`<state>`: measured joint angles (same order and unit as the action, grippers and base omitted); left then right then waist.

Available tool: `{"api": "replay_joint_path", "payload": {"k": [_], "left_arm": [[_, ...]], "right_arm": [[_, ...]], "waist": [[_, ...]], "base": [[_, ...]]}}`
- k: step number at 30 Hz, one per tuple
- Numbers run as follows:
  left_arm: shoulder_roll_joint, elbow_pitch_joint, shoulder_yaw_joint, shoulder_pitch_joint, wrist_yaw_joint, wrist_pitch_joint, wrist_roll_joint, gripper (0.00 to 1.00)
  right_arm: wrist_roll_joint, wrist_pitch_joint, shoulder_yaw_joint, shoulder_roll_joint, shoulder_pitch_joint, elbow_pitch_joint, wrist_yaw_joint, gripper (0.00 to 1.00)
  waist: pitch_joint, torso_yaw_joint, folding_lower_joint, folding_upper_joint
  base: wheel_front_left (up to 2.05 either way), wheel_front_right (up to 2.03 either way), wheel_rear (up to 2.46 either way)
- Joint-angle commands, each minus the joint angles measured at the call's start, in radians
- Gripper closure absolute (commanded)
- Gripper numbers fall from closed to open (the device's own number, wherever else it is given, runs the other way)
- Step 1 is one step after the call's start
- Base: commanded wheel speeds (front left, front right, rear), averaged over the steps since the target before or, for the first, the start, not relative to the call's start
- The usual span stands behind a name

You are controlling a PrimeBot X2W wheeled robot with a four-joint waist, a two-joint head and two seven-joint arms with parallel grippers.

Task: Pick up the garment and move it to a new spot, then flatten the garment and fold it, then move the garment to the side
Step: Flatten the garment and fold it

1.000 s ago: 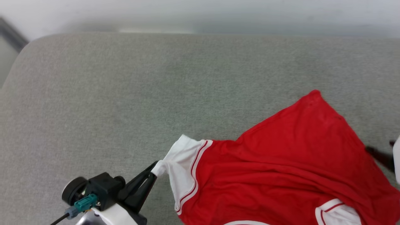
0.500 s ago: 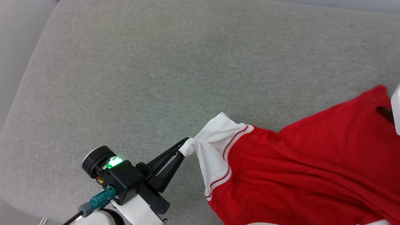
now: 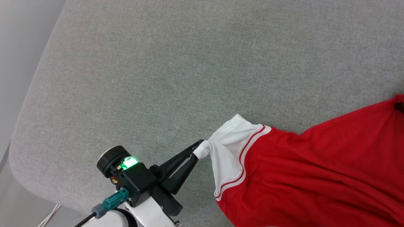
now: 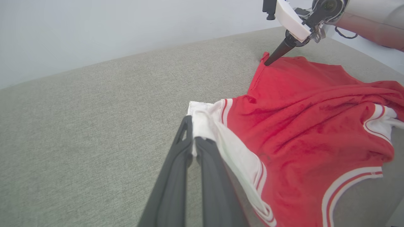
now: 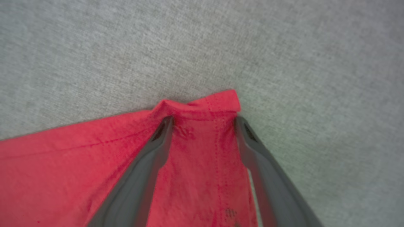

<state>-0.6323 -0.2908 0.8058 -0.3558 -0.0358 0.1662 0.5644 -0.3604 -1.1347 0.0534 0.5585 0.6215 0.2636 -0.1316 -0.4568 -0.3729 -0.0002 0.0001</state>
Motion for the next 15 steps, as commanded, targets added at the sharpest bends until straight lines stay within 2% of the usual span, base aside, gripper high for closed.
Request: {"api": "replay_joint_path", "payload": {"k": [1, 2, 6, 15], "left_arm": [[0.004, 0.002, 0.000, -0.016, 0.001, 0.006, -0.005, 1.00], [0.004, 0.007, -0.001, -0.018, 0.003, 0.008, -0.002, 1.00], [-0.005, 0.021, -0.014, -0.024, 0.000, 0.016, 0.002, 1.00], [-0.054, 0.021, -0.061, -0.017, -0.022, 0.023, 0.020, 1.00]], "right_arm": [[0.005, -0.006, 0.030, -0.020, -0.067, 0.079, 0.002, 0.70], [0.000, -0.001, 0.033, -0.022, -0.071, 0.085, 0.002, 1.00], [-0.013, 0.032, 0.040, -0.015, -0.063, 0.088, 0.002, 1.00], [-0.071, 0.209, 0.061, -0.024, 0.052, 0.072, 0.001, 1.00]], "waist": [[0.000, 0.000, 0.0002, -0.0001], [0.001, 0.001, 0.0002, -0.0001], [0.016, 0.012, 0.0002, -0.0001], [0.123, 0.086, 0.0002, -0.0001]], "base": [[0.00, 0.00, 0.00], [0.00, 0.00, 0.00], [0.00, 0.00, 0.00], [0.00, 0.00, 0.00]]}}
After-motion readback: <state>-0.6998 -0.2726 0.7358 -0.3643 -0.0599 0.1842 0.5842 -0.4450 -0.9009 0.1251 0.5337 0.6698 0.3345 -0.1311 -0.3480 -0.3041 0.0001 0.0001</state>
